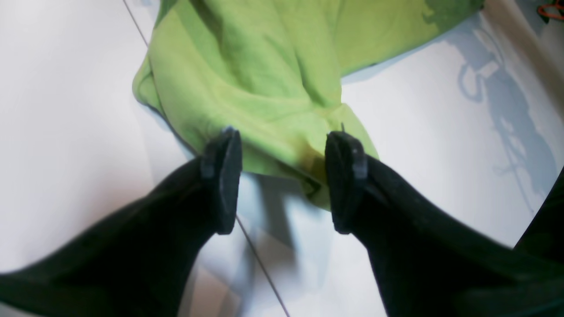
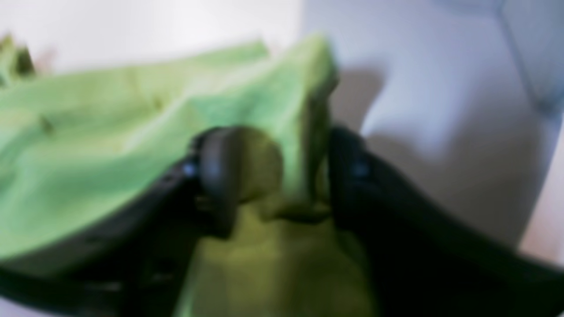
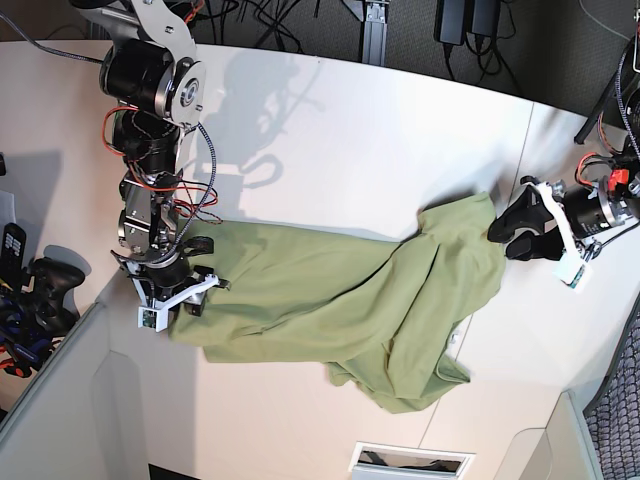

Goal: Layout the t-shirt on the table in an organized manner, then fold the t-shirt properly
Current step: 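Adjust the right gripper's hold on the shirt edge, dragging it slightly, then grasp the shirt fabric with the left gripper near the collar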

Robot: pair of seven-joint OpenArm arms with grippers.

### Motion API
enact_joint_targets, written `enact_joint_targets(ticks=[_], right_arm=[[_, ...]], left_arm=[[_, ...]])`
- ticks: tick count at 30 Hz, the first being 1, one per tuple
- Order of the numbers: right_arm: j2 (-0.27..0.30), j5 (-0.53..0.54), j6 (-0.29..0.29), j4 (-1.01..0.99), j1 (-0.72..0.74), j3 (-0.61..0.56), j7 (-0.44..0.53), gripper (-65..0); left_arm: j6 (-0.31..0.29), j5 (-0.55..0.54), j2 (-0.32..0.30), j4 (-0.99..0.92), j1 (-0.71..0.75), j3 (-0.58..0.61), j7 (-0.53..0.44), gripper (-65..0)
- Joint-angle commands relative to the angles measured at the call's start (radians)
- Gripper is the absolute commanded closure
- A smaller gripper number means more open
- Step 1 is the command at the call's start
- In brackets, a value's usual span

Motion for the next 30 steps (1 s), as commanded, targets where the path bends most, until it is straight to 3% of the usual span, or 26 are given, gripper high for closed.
enact_joint_targets(ticks=[1, 4, 8, 14, 24, 30], right_arm=[[0.006, 0.003, -0.015, 0.006, 0.034, -0.001, 0.029, -14.9], [0.006, 0.002, -0.015, 0.004, 0.022, -0.001, 0.043, -10.7], [0.005, -0.005, -0.014, 0.014, 0.006, -0.001, 0.078, 0.0], [-0.008, -0.005, -0.01, 0.091, -0.006, -0.001, 0.074, 0.0], [-0.032, 0.136, -0.008, 0.451, -0.109, -0.001, -0.113, 0.0], [-0.024, 0.219, -0.007, 0.64, -0.124, -0.001, -0.293, 0.0]], left_arm=[[-0.013, -0.026, -0.019, 0.012, -0.019, -0.006, -0.028, -33.8], [-0.013, -0.027, -0.016, 0.012, -0.019, -0.006, -0.029, -33.8], [-0.013, -0.025, -0.014, 0.012, -0.019, -0.006, -0.029, -33.8], [-0.013, -0.025, -0.014, 0.012, -0.019, -0.006, -0.029, -33.8], [-0.013, -0.014, -0.04, 0.109, -0.018, -0.009, -0.025, -33.8], [-0.013, -0.016, -0.064, 0.149, -0.018, -0.009, -0.015, -33.8]])
